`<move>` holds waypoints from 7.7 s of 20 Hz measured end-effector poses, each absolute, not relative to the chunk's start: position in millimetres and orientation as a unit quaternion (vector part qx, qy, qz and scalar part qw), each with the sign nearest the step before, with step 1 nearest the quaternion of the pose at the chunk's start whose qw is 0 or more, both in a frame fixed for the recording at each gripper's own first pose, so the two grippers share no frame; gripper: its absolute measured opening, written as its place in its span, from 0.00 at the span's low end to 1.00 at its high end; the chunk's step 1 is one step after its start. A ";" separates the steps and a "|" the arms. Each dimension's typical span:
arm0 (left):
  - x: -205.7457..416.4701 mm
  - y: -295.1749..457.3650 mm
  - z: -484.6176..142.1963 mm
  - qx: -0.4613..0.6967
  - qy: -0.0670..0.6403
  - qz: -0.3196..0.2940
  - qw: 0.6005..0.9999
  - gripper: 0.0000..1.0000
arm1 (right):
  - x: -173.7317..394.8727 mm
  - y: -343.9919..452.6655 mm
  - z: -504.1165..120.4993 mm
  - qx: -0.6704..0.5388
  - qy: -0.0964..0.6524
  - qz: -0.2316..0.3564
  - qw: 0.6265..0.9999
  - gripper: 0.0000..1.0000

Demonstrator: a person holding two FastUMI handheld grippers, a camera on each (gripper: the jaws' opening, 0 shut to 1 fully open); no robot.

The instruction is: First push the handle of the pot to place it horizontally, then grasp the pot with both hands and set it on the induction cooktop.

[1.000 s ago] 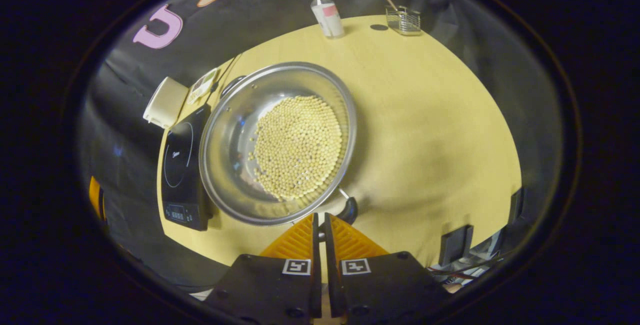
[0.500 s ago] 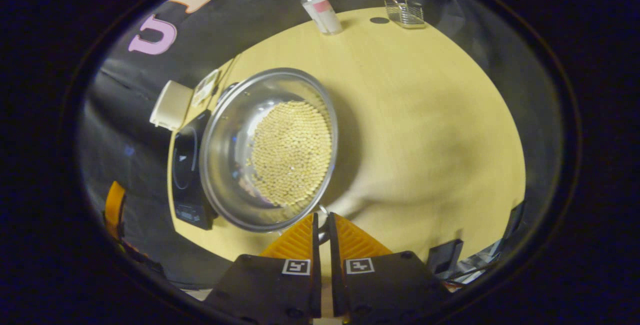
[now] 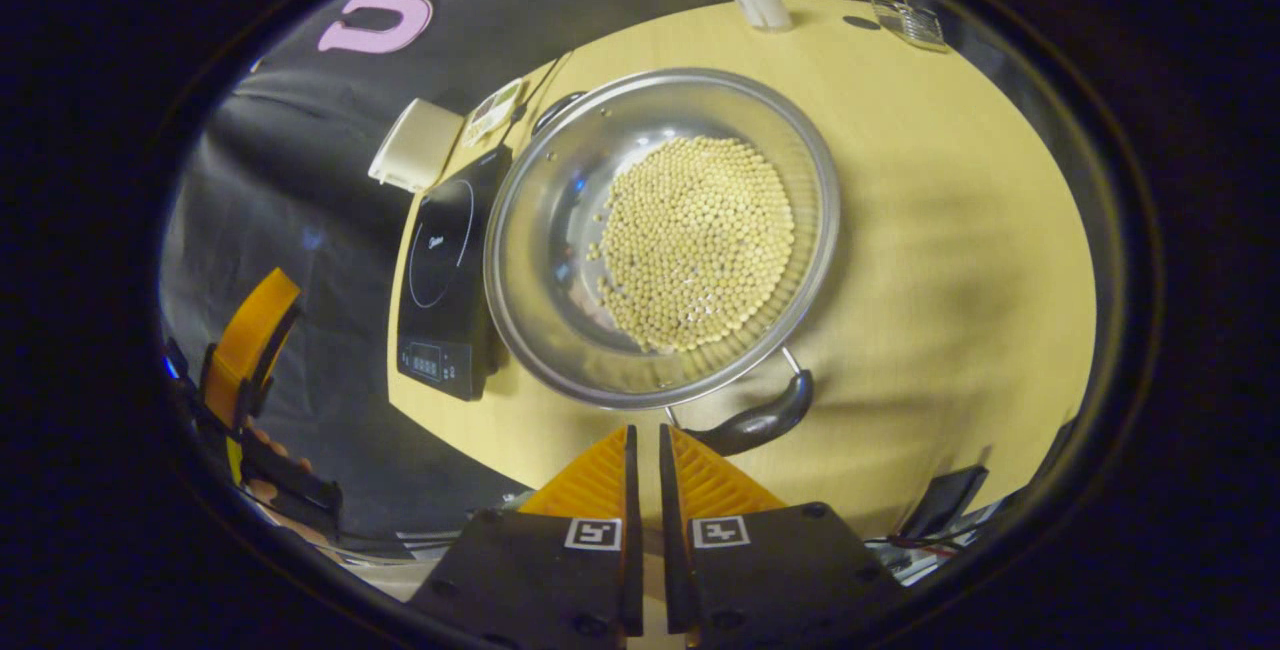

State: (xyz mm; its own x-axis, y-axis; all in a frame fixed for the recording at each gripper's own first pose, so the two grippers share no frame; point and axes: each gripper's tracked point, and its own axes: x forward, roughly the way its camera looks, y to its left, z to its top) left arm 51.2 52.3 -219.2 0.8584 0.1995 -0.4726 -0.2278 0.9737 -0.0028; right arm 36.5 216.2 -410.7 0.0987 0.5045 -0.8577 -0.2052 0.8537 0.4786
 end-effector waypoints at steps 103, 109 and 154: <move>73.4 -5.8 -383.5 -0.099 0.584 0.005 0.806 0.63 | 162.9 144.8 -433.2 0.198 0.633 0.185 0.726 0.47; 79.1 57.4 -355.5 -0.068 0.565 -0.029 0.822 0.63 | 130.2 200.8 -402.0 0.225 0.615 0.153 0.740 0.53; 122.2 345.2 -377.9 -0.020 0.452 0.018 0.892 0.71 | 143.4 494.2 -406.6 0.243 0.533 0.192 0.787 0.50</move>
